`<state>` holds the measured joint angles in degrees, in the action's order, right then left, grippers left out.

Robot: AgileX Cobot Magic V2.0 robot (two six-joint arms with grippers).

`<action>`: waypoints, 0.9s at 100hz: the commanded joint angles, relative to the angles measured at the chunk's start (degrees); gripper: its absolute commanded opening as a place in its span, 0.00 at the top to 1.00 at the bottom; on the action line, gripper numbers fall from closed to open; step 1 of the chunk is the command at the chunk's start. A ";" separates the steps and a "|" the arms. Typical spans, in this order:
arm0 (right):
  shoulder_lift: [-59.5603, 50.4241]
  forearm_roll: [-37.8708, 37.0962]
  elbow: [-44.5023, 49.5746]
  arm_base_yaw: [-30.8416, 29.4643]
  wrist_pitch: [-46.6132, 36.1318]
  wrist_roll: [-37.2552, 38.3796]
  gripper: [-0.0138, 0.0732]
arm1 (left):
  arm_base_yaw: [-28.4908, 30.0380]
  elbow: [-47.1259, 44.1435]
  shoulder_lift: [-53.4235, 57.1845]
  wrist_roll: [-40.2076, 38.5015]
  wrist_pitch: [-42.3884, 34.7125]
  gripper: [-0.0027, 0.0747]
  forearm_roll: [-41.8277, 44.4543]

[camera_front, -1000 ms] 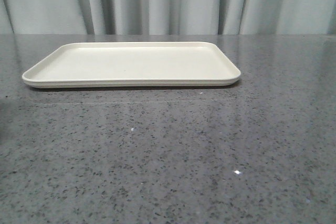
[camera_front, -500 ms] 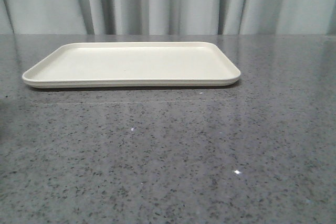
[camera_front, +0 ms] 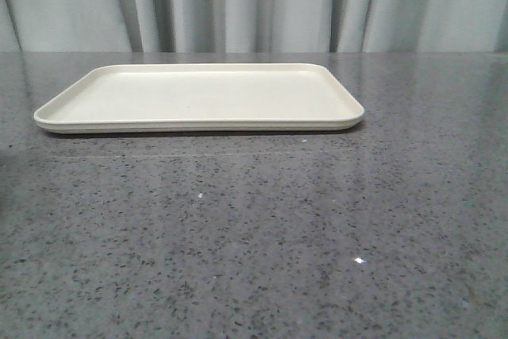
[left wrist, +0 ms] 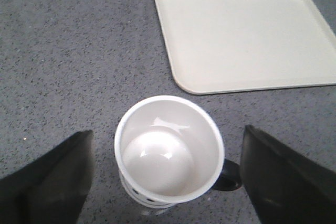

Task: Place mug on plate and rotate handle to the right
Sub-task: 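Lower the open left gripper into the mug and grip its rim, then lift the mug with the left gripper and carry it over the tray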

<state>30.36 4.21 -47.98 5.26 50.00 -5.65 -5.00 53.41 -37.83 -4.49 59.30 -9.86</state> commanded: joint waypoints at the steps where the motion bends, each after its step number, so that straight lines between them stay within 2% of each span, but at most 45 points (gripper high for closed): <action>1: 0.77 -0.12 -1.91 -0.46 -3.47 -0.18 0.18 | 0.10 0.21 -2.16 -0.64 -2.15 0.25 0.46; 22: 0.77 -0.12 -1.91 -0.46 -3.47 -0.18 0.18 | 0.10 -2.51 -6.90 -0.64 -1.86 0.25 0.52; 72: 0.77 -0.12 -1.91 -0.46 -3.42 -0.18 0.18 | 0.10 -2.50 -17.48 -0.64 -5.18 0.25 3.38; 90: 0.77 -0.12 -1.91 -0.46 -3.42 -0.18 0.18 | 0.10 -2.50 -20.20 -0.64 -5.32 0.32 3.39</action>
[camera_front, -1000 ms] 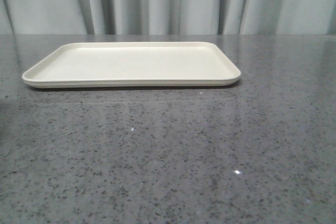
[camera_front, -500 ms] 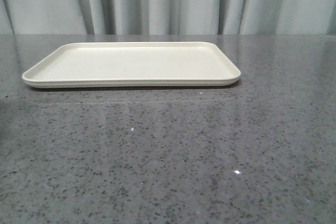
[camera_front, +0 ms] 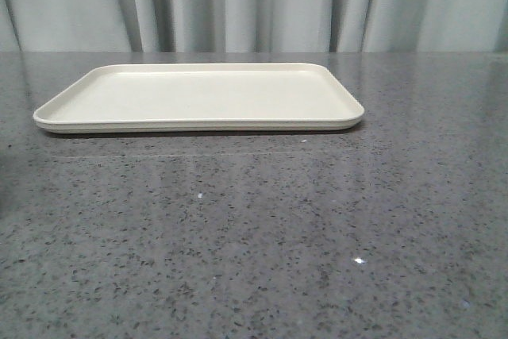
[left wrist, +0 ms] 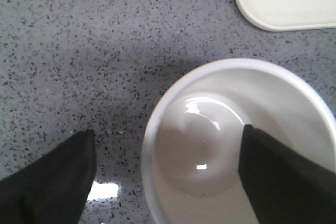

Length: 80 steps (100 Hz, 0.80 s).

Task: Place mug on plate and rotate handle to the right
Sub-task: 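Lift the mug with the left gripper and carry it over the tray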

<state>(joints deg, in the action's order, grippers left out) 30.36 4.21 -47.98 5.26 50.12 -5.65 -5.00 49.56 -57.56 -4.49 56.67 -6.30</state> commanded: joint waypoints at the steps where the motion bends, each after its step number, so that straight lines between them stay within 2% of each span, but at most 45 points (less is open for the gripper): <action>1: 0.77 -0.12 -1.91 -0.46 -3.53 -0.18 0.18 | 0.10 1.35 -0.47 -0.64 -2.69 0.33 -0.17; 21: 0.77 -0.12 -1.91 -0.46 -3.53 -0.18 0.18 | 0.10 1.35 -1.00 -0.64 -3.08 0.53 -0.17; 51: 0.77 -0.12 -1.91 -0.46 -3.53 -0.18 0.18 | 0.10 1.35 -1.00 -0.64 -3.08 0.99 -0.17; 80: 0.77 -0.12 -1.91 -0.46 -4.19 -0.18 0.18 | 0.10 6.01 -1.00 -0.64 0.32 0.99 -2.17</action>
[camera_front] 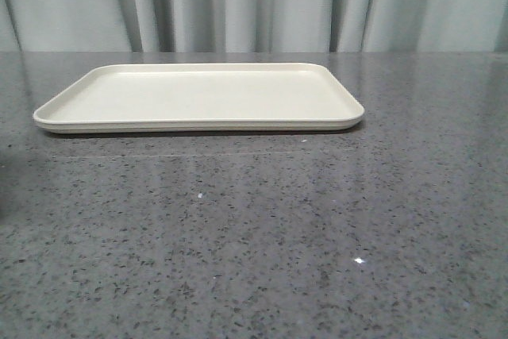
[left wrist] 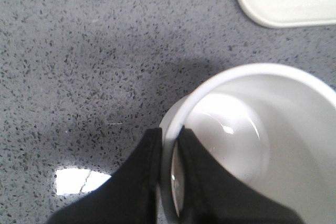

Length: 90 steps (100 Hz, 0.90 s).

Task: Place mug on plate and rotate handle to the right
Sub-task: 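Lift the mug with the left gripper and carry it over the tray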

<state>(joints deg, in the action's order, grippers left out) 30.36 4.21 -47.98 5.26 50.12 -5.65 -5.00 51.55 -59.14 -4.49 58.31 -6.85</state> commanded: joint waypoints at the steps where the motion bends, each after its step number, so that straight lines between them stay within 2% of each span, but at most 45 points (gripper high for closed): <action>1: 0.77 -0.12 -1.91 -0.46 -4.25 -0.18 0.18 | 0.10 4.55 0.58 -0.64 -1.33 0.99 -1.91; 21: 0.77 -0.12 -1.91 -0.46 -4.25 -0.18 0.18 | 0.10 13.17 0.20 -0.38 -1.59 0.99 -4.96; 45: 0.77 -0.12 -1.91 -0.46 -4.25 -0.18 0.18 | -0.77 22.92 -6.45 1.63 -1.49 0.99 -9.62; 90: 0.77 -0.12 -1.91 -0.46 -4.19 -0.18 0.18 | -14.81 39.25 -27.47 3.21 -2.57 0.99 -9.91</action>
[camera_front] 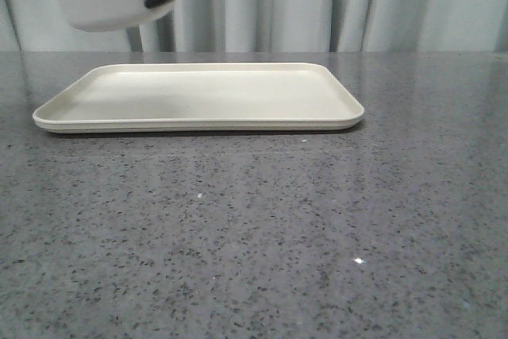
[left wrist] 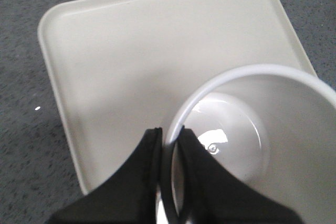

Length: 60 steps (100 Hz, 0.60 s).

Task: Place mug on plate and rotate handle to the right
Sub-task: 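Lift the mug with the left gripper and carry it over the tray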

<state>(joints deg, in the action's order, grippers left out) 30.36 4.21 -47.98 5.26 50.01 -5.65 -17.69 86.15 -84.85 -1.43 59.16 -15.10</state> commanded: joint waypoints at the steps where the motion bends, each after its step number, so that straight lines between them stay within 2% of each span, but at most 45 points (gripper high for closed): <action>1: 0.77 -0.12 -1.91 -0.46 -4.09 -0.18 0.18 | -2.24 4.91 -2.07 0.15 -3.42 0.99 -1.66; 32: 0.77 -0.12 -1.91 -0.46 -4.09 -0.18 0.18 | -5.03 13.05 -12.59 1.43 -1.58 0.99 -1.66; 60: 0.77 -0.12 -1.91 -0.46 -4.15 -0.18 0.18 | -5.13 13.95 -16.89 1.43 -2.41 0.99 -1.31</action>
<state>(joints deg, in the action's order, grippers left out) 30.36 4.21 -47.98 5.26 50.01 -5.65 -22.37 98.01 -103.52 0.00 59.55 -15.22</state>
